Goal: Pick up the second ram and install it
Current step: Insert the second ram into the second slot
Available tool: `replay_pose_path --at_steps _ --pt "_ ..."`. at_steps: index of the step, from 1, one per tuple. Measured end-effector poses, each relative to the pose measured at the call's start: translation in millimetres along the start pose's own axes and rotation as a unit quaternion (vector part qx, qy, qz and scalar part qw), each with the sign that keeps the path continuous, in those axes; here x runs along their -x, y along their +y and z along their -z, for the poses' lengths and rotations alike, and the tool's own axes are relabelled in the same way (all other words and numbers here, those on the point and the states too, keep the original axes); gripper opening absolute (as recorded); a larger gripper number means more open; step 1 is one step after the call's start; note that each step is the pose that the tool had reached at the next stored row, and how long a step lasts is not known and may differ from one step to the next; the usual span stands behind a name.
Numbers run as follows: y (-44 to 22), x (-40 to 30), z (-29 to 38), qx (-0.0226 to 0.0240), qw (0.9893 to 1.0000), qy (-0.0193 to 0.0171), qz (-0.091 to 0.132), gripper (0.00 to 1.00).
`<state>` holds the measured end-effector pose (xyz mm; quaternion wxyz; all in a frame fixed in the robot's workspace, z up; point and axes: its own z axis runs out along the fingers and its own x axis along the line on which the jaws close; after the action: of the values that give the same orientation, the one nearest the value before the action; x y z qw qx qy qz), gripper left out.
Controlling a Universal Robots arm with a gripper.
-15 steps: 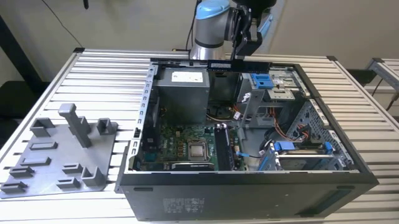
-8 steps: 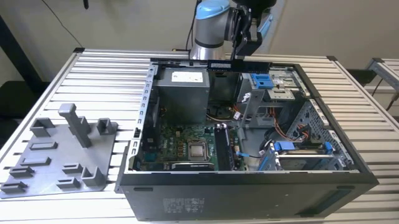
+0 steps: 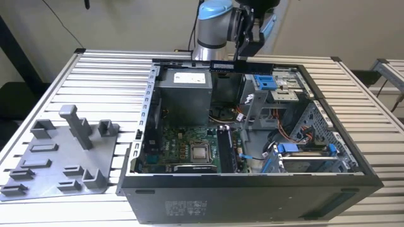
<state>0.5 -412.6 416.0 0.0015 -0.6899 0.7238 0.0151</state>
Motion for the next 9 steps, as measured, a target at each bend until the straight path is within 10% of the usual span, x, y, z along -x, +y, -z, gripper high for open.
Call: replay_pose_path --at_steps 9 --pt "0.0 0.0 -0.3 -0.0010 0.9991 -0.0008 -0.042 0.14"
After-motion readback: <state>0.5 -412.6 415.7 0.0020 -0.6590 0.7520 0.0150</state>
